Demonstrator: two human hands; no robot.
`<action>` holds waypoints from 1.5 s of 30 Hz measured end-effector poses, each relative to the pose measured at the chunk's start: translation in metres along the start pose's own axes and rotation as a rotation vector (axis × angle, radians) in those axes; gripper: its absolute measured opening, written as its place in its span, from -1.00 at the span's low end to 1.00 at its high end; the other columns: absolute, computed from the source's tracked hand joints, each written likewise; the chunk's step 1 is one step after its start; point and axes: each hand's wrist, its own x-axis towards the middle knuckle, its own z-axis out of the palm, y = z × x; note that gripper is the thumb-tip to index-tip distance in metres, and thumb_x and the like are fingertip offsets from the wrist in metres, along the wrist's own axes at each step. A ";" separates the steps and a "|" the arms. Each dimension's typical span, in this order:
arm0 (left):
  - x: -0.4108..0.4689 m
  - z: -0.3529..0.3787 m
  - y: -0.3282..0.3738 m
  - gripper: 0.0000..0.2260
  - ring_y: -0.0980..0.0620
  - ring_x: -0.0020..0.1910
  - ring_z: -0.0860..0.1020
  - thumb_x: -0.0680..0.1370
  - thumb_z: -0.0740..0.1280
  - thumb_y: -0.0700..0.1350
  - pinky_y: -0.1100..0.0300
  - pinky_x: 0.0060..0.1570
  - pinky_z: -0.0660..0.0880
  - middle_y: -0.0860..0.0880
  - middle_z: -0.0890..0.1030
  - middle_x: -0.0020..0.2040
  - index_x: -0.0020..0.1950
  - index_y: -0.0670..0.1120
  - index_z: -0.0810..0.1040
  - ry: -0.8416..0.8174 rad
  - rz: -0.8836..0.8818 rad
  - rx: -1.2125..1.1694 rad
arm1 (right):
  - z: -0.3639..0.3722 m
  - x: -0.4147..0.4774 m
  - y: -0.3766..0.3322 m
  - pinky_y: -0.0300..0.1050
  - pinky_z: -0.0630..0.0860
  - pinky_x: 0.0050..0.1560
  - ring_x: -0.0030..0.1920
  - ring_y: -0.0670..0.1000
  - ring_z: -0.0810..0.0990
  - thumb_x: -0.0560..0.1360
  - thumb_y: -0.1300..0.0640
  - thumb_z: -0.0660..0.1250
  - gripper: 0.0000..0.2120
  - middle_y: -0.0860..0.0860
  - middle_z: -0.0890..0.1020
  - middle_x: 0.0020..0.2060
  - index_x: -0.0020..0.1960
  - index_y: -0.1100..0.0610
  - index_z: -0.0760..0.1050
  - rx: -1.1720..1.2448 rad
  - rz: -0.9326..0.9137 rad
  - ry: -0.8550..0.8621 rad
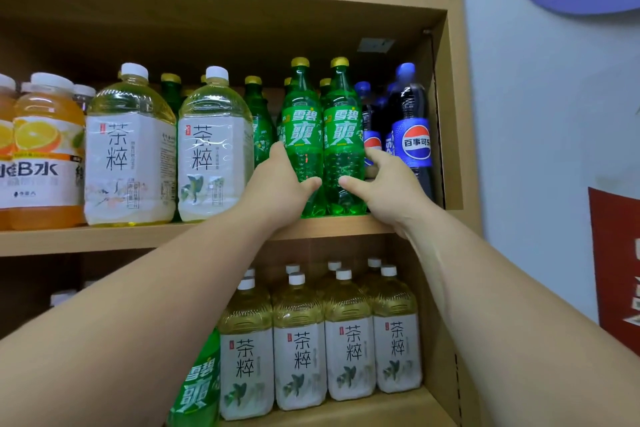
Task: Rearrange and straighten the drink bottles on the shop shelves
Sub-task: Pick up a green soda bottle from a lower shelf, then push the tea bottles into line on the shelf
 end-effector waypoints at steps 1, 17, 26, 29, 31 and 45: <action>0.000 0.001 0.001 -0.19 -0.20 0.35 0.50 0.59 0.41 0.13 0.09 0.01 0.35 -0.20 0.49 0.43 0.65 -0.12 0.03 -0.007 -0.001 0.009 | 0.001 0.001 -0.001 0.13 0.49 0.38 0.38 0.11 0.54 0.48 -0.04 0.54 -0.23 0.10 0.53 0.42 0.59 0.07 0.31 -0.045 0.000 -0.006; -0.065 -0.130 -0.043 -0.56 0.08 0.10 0.51 0.59 0.42 -0.05 0.12 0.05 0.49 0.03 0.54 0.21 0.45 -0.03 0.44 0.363 0.312 0.006 | 0.047 -0.055 -0.067 -0.03 0.53 0.25 0.18 -0.10 0.49 0.57 -0.09 0.36 -0.51 -0.11 0.48 0.15 0.43 0.08 0.47 0.014 -0.325 0.260; -0.053 -0.174 -0.112 -0.33 -0.16 0.46 0.33 0.55 0.46 0.05 -0.08 0.44 0.29 -0.16 0.39 0.47 0.57 -0.12 0.29 0.315 0.020 0.204 | 0.116 -0.039 -0.122 -0.06 0.42 0.10 0.17 -0.02 0.47 0.54 -0.19 0.42 -0.26 -0.04 0.49 0.33 0.59 -0.06 0.17 0.176 -0.063 -0.064; -0.048 -0.167 -0.119 -0.35 -0.13 0.47 0.34 0.56 0.45 0.06 -0.03 0.38 0.34 -0.12 0.39 0.48 0.55 -0.11 0.28 0.231 -0.021 0.165 | 0.131 -0.035 -0.121 -0.05 0.43 0.05 0.14 0.02 0.53 0.54 -0.18 0.42 -0.21 -0.02 0.55 0.36 0.62 -0.06 0.08 0.177 -0.011 -0.054; -0.045 -0.164 -0.122 -0.44 -0.11 0.36 0.42 0.54 0.46 0.06 0.01 0.20 0.41 -0.09 0.46 0.36 0.44 -0.08 0.35 0.211 -0.030 0.135 | 0.135 -0.033 -0.117 -0.05 0.43 0.08 0.20 0.07 0.56 0.53 -0.19 0.43 -0.17 -0.01 0.54 0.38 0.63 -0.08 0.03 0.158 0.003 -0.042; -0.024 -0.164 -0.136 -0.49 -0.04 0.17 0.60 0.53 0.44 0.20 -0.08 0.09 0.62 -0.03 0.57 0.28 0.37 -0.03 0.48 0.271 -0.122 -0.138 | 0.126 -0.040 -0.113 -0.08 0.47 0.12 0.14 -0.06 0.55 0.55 -0.06 0.46 -0.23 -0.18 0.51 0.19 0.62 -0.10 0.12 0.147 -0.078 -0.076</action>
